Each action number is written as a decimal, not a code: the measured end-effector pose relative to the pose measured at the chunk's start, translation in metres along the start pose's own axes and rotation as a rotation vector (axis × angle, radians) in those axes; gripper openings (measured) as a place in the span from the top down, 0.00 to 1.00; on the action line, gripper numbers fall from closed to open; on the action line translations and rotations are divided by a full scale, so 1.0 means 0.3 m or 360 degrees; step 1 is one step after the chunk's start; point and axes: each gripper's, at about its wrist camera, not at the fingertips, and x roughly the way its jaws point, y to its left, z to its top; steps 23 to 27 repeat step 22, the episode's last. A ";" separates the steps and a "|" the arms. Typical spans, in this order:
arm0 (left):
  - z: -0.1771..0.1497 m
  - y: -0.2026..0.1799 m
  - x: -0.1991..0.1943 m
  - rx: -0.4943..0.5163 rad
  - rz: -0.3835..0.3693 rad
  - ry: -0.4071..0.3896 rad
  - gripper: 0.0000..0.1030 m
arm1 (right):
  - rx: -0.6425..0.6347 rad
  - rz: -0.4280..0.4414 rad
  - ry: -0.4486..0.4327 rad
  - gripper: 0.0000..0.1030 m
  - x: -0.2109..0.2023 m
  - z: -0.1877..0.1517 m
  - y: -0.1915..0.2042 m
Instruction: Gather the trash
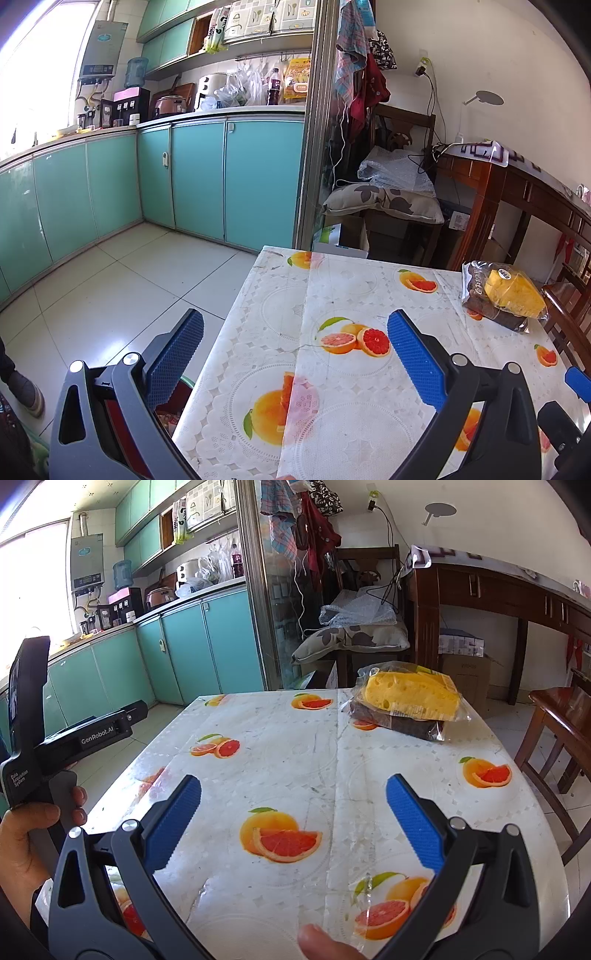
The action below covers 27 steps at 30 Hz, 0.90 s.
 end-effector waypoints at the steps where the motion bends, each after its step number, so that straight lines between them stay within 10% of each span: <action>1: 0.000 0.000 0.000 0.0000 0.0000 -0.0001 0.07 | 0.0001 0.0000 0.0000 0.04 0.000 0.000 -0.001; 27: -0.091 -0.141 0.041 0.0103 -0.0144 0.0223 0.07 | 0.0147 -0.0188 0.0227 0.04 0.089 0.016 -0.161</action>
